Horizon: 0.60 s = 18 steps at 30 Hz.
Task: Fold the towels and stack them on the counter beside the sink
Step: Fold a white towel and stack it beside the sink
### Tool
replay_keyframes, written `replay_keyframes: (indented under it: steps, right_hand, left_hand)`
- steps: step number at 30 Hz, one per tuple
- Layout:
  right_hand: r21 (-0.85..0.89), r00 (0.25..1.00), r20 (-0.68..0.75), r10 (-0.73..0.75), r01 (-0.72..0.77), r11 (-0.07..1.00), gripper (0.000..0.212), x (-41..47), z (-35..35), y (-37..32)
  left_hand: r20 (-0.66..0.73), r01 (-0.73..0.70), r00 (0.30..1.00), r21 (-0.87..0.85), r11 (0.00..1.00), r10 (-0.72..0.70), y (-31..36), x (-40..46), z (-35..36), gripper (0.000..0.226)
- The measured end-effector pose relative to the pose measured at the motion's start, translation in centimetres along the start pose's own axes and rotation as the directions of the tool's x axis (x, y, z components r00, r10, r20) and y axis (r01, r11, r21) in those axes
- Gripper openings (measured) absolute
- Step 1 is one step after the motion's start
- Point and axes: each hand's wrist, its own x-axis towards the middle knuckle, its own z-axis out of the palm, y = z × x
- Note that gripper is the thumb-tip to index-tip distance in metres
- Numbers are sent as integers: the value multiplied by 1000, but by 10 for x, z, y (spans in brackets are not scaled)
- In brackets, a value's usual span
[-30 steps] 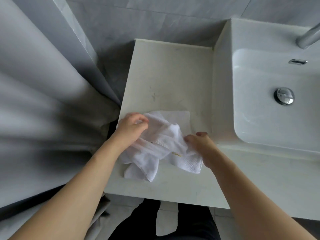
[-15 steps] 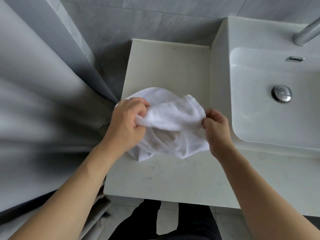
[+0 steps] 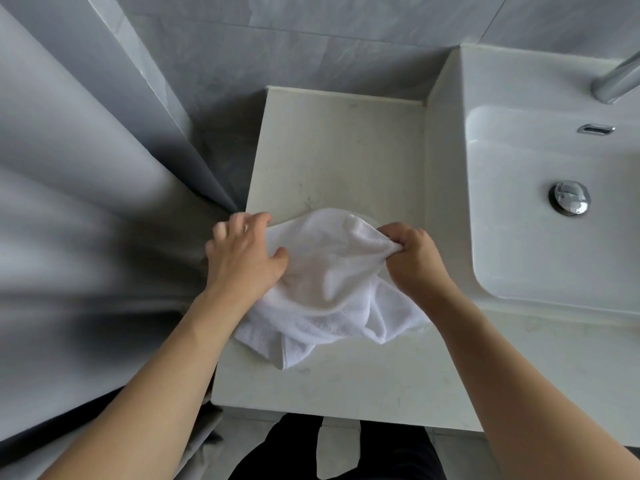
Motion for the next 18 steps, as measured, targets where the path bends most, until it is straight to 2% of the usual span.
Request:
replay_keyframes:
  steps: [2,3,4,5,6,7,8,10,12,13,14,16,17,18]
  right_hand:
    - [-236,999,-35,31,-39,971,47,6,-2,1]
    - [-341,994,-26,105,-107,934,48,9,-2,3]
    - [-358,981,-4,193,-181,916,45,12,-2,5]
    - [-247,957,24,288,-273,930,37,15,-3,5]
    - [-30,923,68,379,-378,925,31,18,-4,1]
    - [206,885,133,446,-465,861,29,21,-5,-4]
    - [355,858,205,472,-514,781,30,24,-5,-9]
    - [423,839,299,454,-543,725,30,29,-1,-12]
    - [538,867,255,428,-495,683,18,32,8,-17]
    - [630,887,193,420,-440,640,12,34,10,-22]
    - [719,911,118,396,-354,599,7,37,10,-25]
    - [821,939,-57,340,-150,551,6,45,0,-30]
    - [796,933,-149,327,-83,599,6,50,-7,-31]
    - [710,917,-243,317,-55,702,8,54,-14,-30]
  left_hand:
    - [152,66,985,132,989,-86,-3,12,7,77]
    - [252,106,957,154,982,-142,-2,18,10,78]
    - [316,137,931,162,977,-183,-1,24,13,73]
    - [334,157,921,157,975,-202,0,31,16,67]
    - [313,164,928,136,977,-200,2,39,19,60]
    - [277,164,943,100,981,-186,4,48,20,56]
    - [250,174,951,54,983,-182,7,58,21,51]
    - [292,186,940,-7,982,-176,14,74,20,39]
    - [411,145,902,0,989,-132,19,83,18,23]
    - [419,136,902,-47,990,-104,18,85,17,19]
    - [369,126,928,-166,978,-57,16,87,15,17]
    - [59,77,997,-507,859,-54,6,79,5,12]
    - [-154,12,979,-612,791,-134,0,70,-5,9]
    - [-317,-44,923,-651,758,-219,-7,60,-13,7]
